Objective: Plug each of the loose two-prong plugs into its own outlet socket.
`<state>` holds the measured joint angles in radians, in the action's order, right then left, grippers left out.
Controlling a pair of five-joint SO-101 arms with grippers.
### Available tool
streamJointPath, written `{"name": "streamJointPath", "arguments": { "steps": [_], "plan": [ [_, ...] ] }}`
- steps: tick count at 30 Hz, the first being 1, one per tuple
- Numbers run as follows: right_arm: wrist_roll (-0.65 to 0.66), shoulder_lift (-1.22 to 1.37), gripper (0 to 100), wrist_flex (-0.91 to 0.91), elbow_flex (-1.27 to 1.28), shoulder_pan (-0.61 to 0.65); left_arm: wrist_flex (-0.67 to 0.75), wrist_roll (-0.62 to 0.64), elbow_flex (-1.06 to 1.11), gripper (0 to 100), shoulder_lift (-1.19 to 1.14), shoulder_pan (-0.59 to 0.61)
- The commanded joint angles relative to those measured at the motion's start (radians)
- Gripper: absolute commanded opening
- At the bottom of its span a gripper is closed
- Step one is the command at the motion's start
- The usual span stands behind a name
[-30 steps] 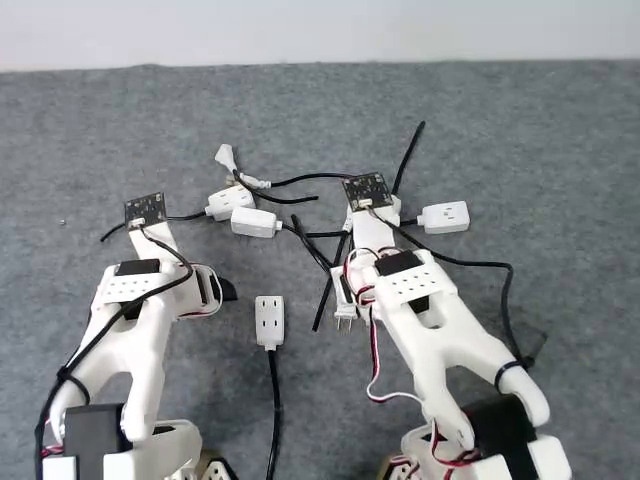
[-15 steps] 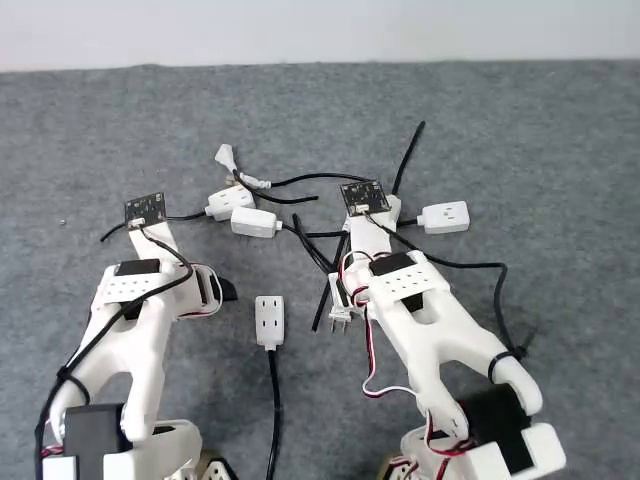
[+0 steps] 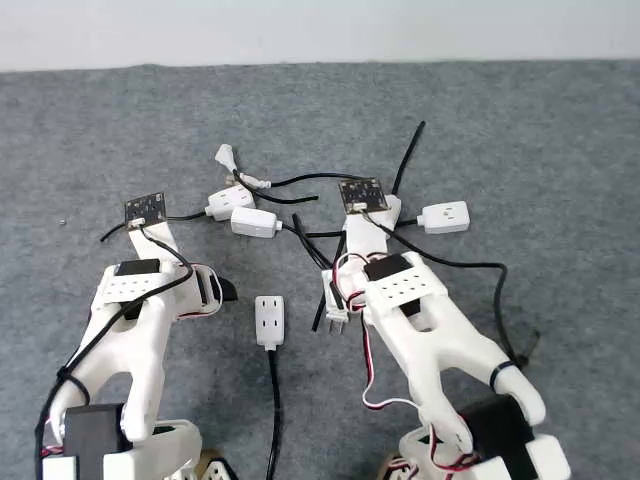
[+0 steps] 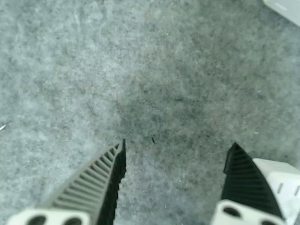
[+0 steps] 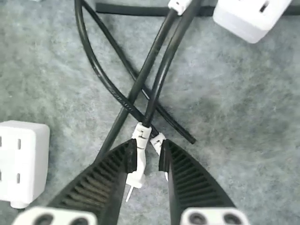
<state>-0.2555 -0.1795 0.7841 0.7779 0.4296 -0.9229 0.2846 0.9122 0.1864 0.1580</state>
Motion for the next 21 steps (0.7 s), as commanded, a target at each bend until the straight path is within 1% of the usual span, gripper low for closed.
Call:
{"name": "streamJointPath", "arguments": {
  "steps": [1,5,13,16,21],
  "plan": [
    [-0.014,-0.004,8.7,0.002,-0.074,0.024,0.021,-0.012,-0.045,32,0.005,0.002],
    [-0.014,0.056,8.7,-0.047,-0.077,0.027,0.025,-0.012,-0.045,32,0.002,0.002],
    [-0.014,0.125,8.7,-0.028,-0.138,0.045,0.035,-0.012,-0.044,32,0.002,0.002],
    [-0.012,0.177,8.7,-0.013,-0.175,0.042,0.035,-0.012,-0.044,32,0.002,0.003],
    [-0.012,0.262,8.3,0.085,-0.275,0.041,0.035,-0.012,-0.042,32,0.002,0.003]
  ]
}}
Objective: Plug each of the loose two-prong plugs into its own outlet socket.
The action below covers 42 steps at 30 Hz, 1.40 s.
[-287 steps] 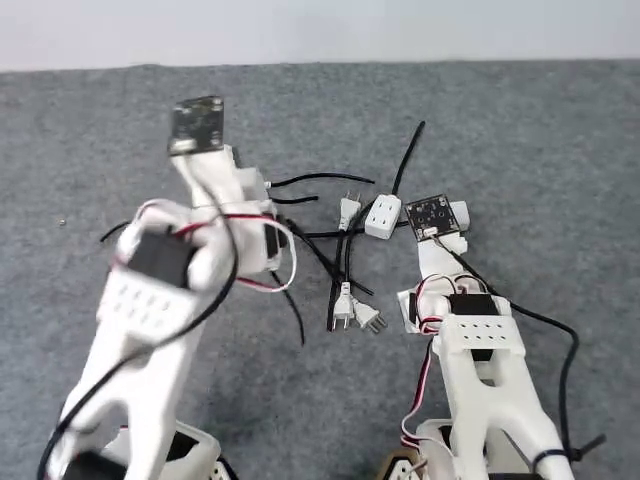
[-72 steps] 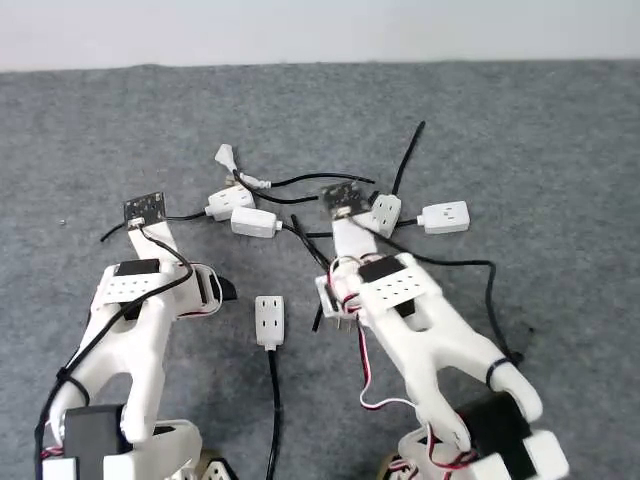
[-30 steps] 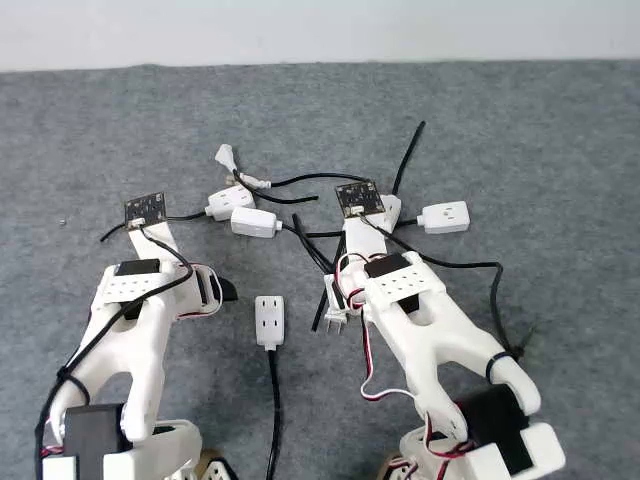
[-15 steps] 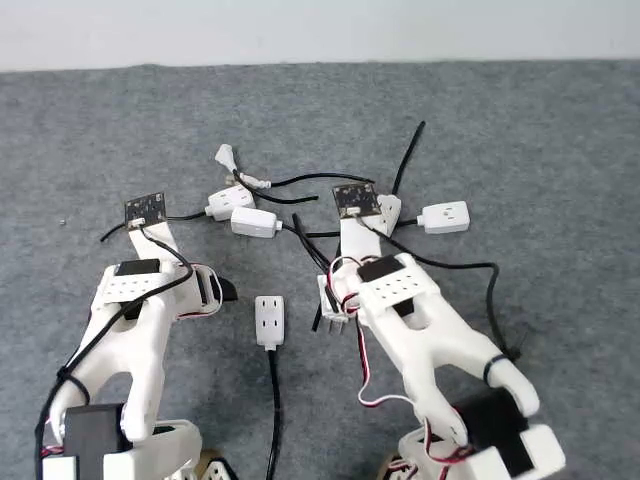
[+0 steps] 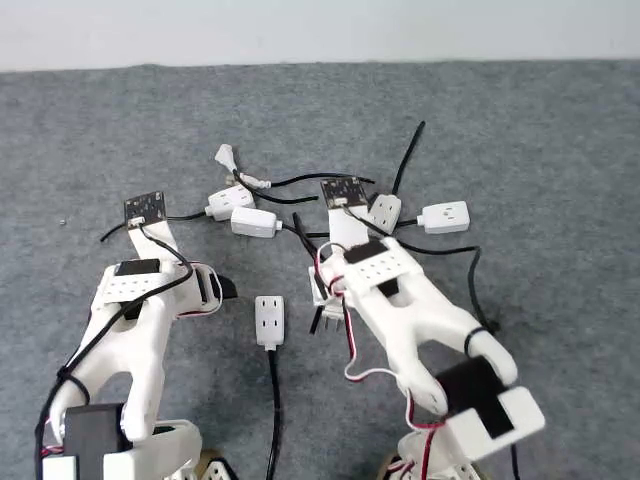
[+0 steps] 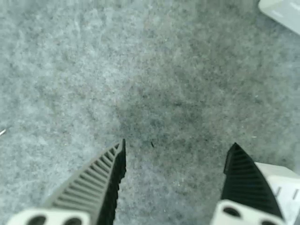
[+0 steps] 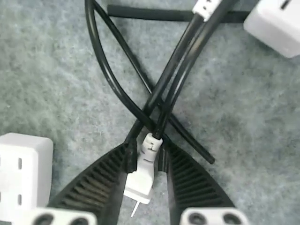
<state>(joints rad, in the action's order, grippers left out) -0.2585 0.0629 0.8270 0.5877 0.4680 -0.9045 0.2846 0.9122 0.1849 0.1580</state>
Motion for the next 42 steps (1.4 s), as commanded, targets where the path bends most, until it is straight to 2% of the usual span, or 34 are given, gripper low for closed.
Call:
{"name": "streamJointPath", "arguments": {
  "steps": [1,3,6,15,18,22,24,27,31,35,42],
  "plan": [
    [-0.008,0.030,8.3,0.050,-0.094,0.002,0.017,-0.012,-0.042,32,0.003,0.003],
    [-0.008,0.038,7.6,0.058,-0.103,0.002,0.015,-0.012,-0.042,32,0.003,0.003],
    [-0.006,0.038,0.4,0.059,-0.103,0.005,0.012,-0.014,-0.039,32,0.006,0.000],
    [0.006,-0.073,0.9,0.127,-0.084,0.001,-0.020,-0.084,-0.045,31,0.003,-0.002],
    [0.068,-0.197,0.9,0.125,-0.032,0.005,-0.018,-0.164,-0.054,22,0.002,0.000],
    [0.190,-0.381,0.8,0.134,0.026,0.042,-0.017,-0.170,-0.076,4,0.000,0.003],
    [0.253,-0.466,0.8,0.134,0.058,0.079,-0.021,-0.227,-0.077,3,0.000,0.000],
    [0.315,-0.561,0.8,0.136,0.072,0.147,-0.026,-0.249,-0.074,3,0.000,-0.011],
    [0.381,-0.653,0.8,0.147,0.068,0.251,-0.055,-0.384,-0.033,3,0.000,-0.092],
    [0.382,-0.680,0.8,0.140,0.072,0.331,-0.061,-0.512,0.002,3,0.011,-0.150],
    [0.379,-0.593,0.8,0.140,0.074,0.338,-0.147,-0.707,0.016,1,0.066,-0.183]
  ]
}}
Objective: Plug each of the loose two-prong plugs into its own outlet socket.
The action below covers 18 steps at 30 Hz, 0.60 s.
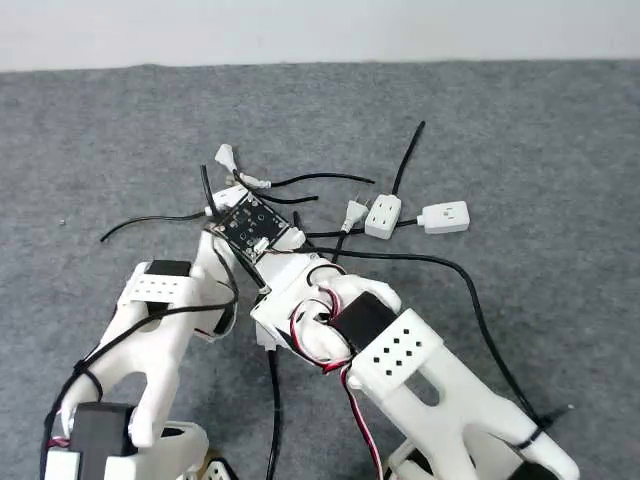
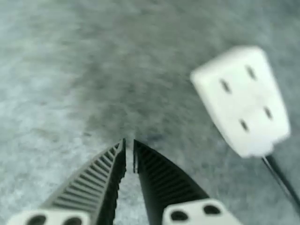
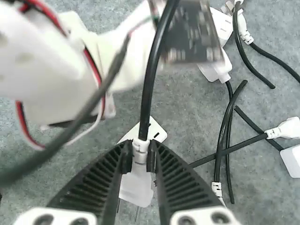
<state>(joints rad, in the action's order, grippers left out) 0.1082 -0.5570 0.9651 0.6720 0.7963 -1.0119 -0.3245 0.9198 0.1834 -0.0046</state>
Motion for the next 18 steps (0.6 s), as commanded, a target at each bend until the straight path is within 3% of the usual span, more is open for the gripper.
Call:
{"name": "streamJointPath", "arguments": {
  "steps": [1,5,14,16,18],
  "plan": [
    [0.012,0.031,0.8,0.002,-0.011,0.012,-0.034,-0.120,0.028,1,0.092,-0.020],
    [0.012,0.031,0.8,0.010,-0.011,0.010,-0.031,-0.190,0.113,1,0.215,-0.023],
    [0.009,0.036,0.8,0.024,-0.009,0.010,-0.003,-0.190,0.282,1,0.476,-0.083],
    [-0.023,0.038,0.9,0.018,-0.009,-0.001,0.005,-0.146,0.289,1,0.508,-0.072],
    [-0.138,0.036,0.9,-0.024,0.002,-0.047,0.048,-0.035,0.297,1,0.528,-0.032]
  ]
}}
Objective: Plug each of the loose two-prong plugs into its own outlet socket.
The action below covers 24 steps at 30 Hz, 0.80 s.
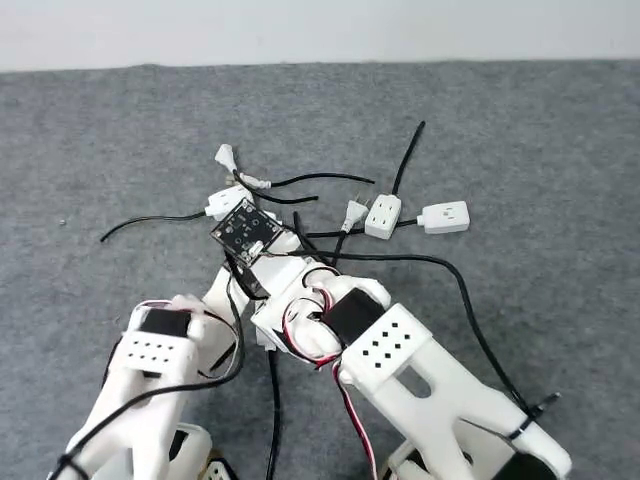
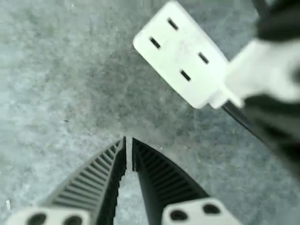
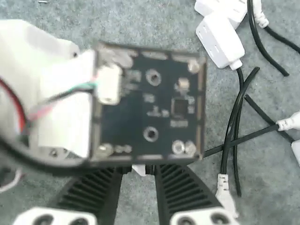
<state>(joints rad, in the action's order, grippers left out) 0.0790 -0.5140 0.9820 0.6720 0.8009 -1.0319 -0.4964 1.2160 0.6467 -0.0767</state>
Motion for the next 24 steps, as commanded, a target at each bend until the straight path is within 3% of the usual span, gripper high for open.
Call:
{"name": "streamJointPath", "arguments": {
  "steps": [1,4,7,24],
  "plan": [
    [-0.164,-0.004,0.9,-0.077,0.017,-0.081,0.103,0.204,0.002,1,0.071,0.068],
    [-0.247,-0.004,0.9,-0.217,0.107,-0.133,0.204,0.405,-0.002,1,0.075,0.152],
    [-0.258,-0.004,0.9,-0.332,0.176,-0.130,0.279,0.516,-0.002,1,0.075,0.203],
    [-0.143,0.163,0.8,-0.487,0.190,-0.059,0.299,0.537,-0.004,1,0.075,0.230]
  ]
}}
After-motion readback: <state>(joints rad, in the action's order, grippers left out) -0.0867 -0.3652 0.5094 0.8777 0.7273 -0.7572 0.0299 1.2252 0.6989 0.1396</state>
